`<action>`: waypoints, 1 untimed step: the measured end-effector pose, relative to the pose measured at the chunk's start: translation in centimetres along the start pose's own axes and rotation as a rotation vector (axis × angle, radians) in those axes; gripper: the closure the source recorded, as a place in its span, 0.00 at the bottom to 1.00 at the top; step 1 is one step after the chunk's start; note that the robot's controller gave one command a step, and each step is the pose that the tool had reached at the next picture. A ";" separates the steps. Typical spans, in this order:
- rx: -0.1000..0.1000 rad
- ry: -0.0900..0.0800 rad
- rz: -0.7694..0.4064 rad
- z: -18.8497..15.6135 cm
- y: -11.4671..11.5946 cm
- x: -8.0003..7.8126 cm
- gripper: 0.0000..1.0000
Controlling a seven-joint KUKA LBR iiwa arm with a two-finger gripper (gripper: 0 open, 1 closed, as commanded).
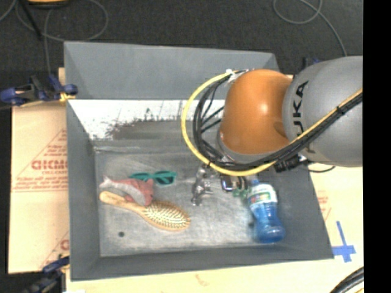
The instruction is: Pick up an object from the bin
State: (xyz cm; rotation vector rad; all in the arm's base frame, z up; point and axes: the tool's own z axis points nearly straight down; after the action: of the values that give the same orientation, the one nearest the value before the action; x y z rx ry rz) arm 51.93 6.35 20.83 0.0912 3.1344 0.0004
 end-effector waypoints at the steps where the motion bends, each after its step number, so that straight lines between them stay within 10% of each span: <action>1: 0.002 0.009 -0.087 -4.4 0.0 -0.5 1.00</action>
Offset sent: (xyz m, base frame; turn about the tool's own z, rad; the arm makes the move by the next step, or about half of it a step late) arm -0.0177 -0.0141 -0.0638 -0.1115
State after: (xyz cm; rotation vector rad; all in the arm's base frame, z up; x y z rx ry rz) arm 52.40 6.34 25.19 -0.0453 3.1442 -0.0026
